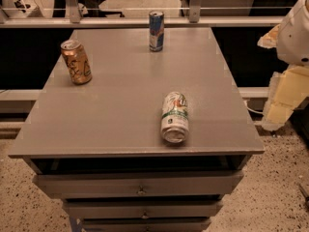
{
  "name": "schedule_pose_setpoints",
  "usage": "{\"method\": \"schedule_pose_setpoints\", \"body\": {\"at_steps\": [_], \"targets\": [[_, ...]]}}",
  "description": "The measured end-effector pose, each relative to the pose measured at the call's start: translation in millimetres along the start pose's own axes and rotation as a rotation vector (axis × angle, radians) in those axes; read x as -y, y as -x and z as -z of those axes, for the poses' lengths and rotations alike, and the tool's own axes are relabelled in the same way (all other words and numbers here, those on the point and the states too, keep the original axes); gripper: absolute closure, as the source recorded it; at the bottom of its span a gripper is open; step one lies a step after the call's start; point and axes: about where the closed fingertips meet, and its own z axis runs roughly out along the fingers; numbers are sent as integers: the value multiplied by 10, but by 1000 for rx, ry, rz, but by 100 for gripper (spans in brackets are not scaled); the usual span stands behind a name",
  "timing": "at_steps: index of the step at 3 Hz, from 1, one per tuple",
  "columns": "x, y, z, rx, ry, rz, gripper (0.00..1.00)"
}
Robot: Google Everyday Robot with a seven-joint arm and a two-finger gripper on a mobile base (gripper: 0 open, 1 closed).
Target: Pick orange can
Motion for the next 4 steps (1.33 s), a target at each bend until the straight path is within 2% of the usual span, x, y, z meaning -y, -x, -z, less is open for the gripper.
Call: {"method": "schedule_pose_setpoints", "body": {"at_steps": [1,2,4], "targets": [[0,1,0,0,0,0,0],[72,154,-62,47,10,8,0],[379,1208,-488,283,85,8,0]]}}
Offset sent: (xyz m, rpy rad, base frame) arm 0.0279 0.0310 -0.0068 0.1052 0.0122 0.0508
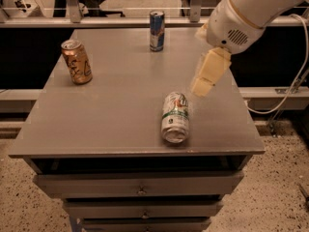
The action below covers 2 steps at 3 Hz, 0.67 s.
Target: Pick orange can
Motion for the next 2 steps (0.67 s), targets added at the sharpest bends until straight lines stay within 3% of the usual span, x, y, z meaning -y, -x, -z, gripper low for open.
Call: {"method": "schedule_pose_setpoints", "body": {"at_steps": [1,2], "targets": [[101,571,-288,133,10,-23,0],[101,571,-288,133,10,-23,0]]}}
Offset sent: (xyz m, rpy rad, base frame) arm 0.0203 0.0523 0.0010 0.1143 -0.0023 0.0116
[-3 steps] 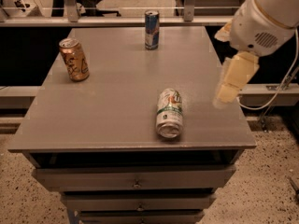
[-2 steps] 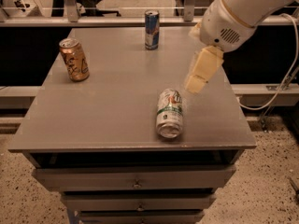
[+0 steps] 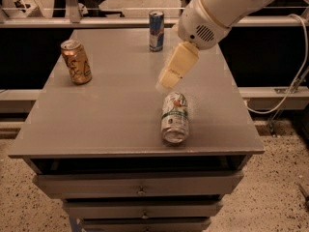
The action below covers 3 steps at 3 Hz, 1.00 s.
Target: Pick orange can
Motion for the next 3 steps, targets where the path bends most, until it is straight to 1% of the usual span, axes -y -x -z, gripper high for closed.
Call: {"method": "schedule_pose_setpoints", "body": {"at_steps": [1,2,3], "targets": [[41,66,-89,29,-4,5,0],[239,296,-401,113,-10,14,0],[449,591,-802,214,17,13,0]]}}
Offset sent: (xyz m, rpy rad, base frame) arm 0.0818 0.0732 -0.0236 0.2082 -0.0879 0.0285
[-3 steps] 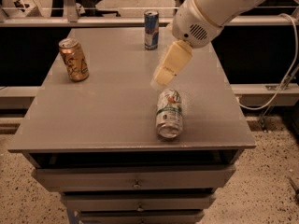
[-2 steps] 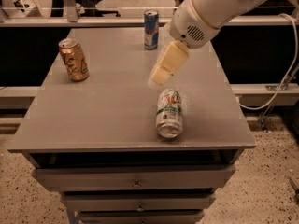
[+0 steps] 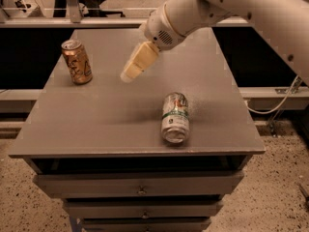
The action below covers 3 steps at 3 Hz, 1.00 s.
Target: Pick orange can
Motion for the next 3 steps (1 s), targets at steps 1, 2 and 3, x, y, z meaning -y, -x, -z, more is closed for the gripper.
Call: {"method": "schedule_pose_setpoints", "body": {"at_steps": [1,2,3], "targets": [[142,223,-467,102,39,-13,0],[211,401,-939,191,87,-34,0],[231,579,-1354,264,117,-42,0]]}}
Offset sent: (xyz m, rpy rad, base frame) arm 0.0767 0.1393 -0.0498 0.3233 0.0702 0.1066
